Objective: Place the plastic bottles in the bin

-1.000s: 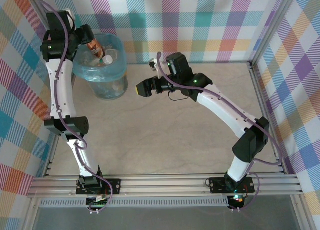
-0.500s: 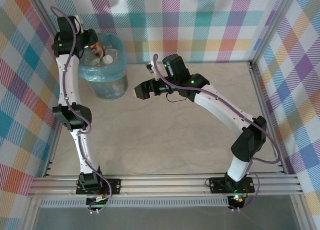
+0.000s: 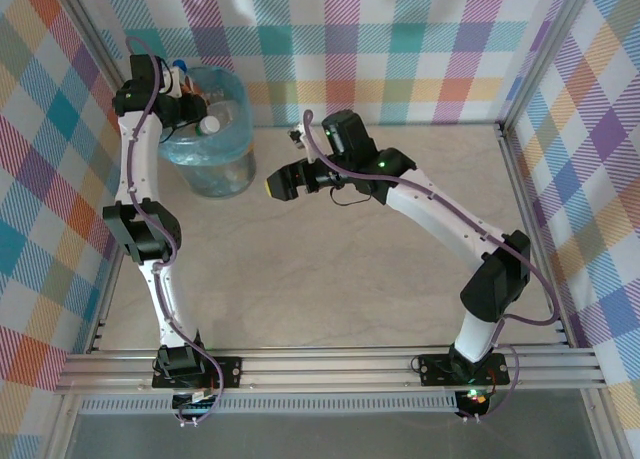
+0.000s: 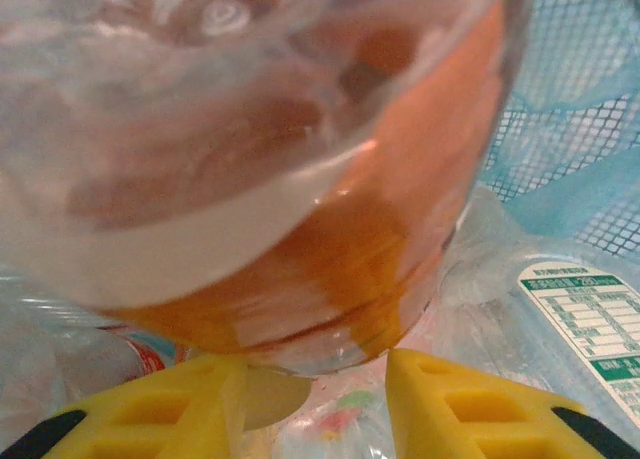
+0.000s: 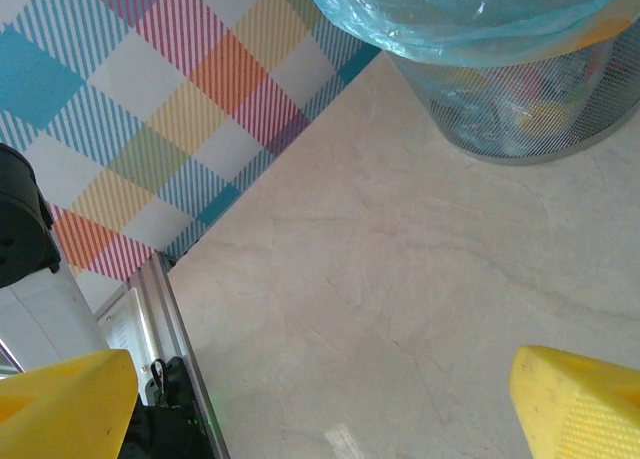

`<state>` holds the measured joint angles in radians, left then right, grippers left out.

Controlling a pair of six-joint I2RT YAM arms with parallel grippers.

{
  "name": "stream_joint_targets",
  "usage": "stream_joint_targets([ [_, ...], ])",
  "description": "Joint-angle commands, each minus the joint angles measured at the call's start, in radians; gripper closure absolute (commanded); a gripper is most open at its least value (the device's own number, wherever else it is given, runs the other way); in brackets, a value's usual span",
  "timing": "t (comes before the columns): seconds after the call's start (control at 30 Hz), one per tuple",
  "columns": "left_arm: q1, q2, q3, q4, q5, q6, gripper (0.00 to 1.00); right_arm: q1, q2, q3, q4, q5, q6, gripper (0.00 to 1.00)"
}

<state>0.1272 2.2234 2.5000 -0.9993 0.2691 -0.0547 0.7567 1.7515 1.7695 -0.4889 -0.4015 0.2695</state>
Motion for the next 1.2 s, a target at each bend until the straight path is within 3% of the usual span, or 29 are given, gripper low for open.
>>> stream_joint_targets([
  [0.0, 0.003, -0.044, 0.053, -0.056, 0.014, 0.021, 0.58, 0.009, 0.010, 0.015, -0.003, -0.020, -0.006, 0.04],
  [0.3, 0.011, -0.170, 0.158, 0.011, -0.100, -0.059, 0.49, 0.015, -0.003, 0.018, -0.010, -0.009, -0.010, 0.04],
  [0.43, -0.013, -0.269, 0.046, 0.007, 0.001, -0.042, 0.51, 0.015, -0.004, 0.012, -0.008, -0.005, -0.014, 0.05],
  [0.6, -0.109, -0.362, -0.157, -0.003, -0.045, 0.051, 0.52, 0.018, 0.000, 0.010, -0.005, -0.008, -0.010, 0.05],
  [0.9, -0.127, -0.322, -0.333, -0.010, -0.214, 0.076, 0.57, 0.026, -0.021, -0.018, -0.005, -0.005, -0.010, 0.04],
  [1.07, -0.116, -0.259, -0.314, -0.045, -0.204, 0.063, 0.66, 0.029, -0.037, -0.031, -0.012, 0.004, -0.010, 0.05],
  [1.17, -0.109, -0.246, -0.288, -0.055, -0.181, 0.042, 0.65, 0.031, -0.048, -0.039, -0.010, 0.012, -0.009, 0.05],
])
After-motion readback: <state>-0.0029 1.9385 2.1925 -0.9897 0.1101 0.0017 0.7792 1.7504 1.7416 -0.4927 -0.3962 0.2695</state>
